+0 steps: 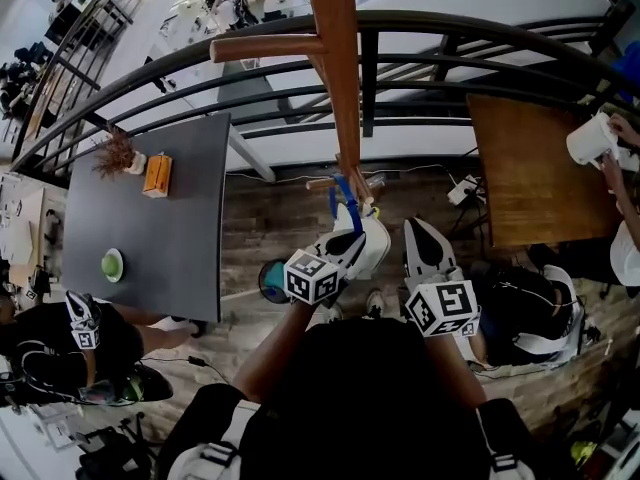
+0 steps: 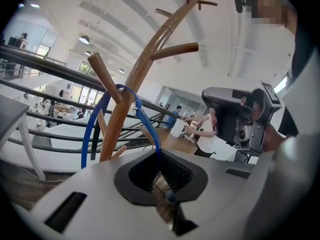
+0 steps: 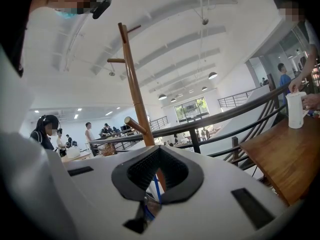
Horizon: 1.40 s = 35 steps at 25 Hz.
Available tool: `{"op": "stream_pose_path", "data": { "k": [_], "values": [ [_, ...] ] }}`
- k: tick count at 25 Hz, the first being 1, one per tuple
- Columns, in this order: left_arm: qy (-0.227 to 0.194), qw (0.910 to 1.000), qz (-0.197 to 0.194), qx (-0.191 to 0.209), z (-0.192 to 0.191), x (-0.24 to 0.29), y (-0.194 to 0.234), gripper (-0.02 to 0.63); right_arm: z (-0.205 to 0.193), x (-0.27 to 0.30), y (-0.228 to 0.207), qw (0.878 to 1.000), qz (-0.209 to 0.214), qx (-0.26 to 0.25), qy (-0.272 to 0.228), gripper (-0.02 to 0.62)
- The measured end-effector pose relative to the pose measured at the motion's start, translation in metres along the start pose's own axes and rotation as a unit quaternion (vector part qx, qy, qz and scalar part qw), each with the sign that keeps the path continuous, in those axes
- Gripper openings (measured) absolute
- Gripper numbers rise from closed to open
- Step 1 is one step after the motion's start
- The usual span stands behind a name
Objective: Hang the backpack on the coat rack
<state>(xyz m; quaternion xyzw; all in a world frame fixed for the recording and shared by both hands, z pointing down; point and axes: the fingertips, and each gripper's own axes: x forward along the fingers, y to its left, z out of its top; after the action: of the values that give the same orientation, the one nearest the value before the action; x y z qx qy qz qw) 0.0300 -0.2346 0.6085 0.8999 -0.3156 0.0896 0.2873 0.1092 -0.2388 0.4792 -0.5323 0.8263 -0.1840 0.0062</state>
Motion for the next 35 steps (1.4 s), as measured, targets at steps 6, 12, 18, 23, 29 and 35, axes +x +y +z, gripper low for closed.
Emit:
{"op": "stream_pose_path", "data": {
  "k": [6,12,18,23,29,35],
  "values": [
    [0.007,0.9999,0.005,-0.007,-0.004,0.001,0.005,0.020,0.000,-0.003,-0.002,1.000,-0.003,0.003,0.002,0.012],
    [0.022,0.9996,0.016,0.011,-0.014,0.002,0.012,0.020,-0.002,-0.004,-0.001,1.000,-0.003,0.004,0.003,0.012],
    [0.030,0.9991,0.030,0.004,-0.026,0.006,0.025,0.020,-0.004,-0.004,-0.001,1.000,-0.002,0.006,0.005,0.012],
    [0.031,0.9988,0.036,-0.009,-0.031,0.006,0.032,0.020,-0.005,-0.005,-0.003,1.000,-0.005,0.007,0.006,0.012],
    [0.033,0.9985,0.042,-0.013,-0.034,0.010,0.038,0.020,-0.010,-0.006,-0.008,1.000,-0.008,0.010,0.012,0.012],
    [0.033,0.9980,0.050,-0.021,-0.040,0.016,0.049,0.020,-0.016,-0.005,-0.013,1.000,-0.007,0.012,0.018,0.012]
  ]
}}
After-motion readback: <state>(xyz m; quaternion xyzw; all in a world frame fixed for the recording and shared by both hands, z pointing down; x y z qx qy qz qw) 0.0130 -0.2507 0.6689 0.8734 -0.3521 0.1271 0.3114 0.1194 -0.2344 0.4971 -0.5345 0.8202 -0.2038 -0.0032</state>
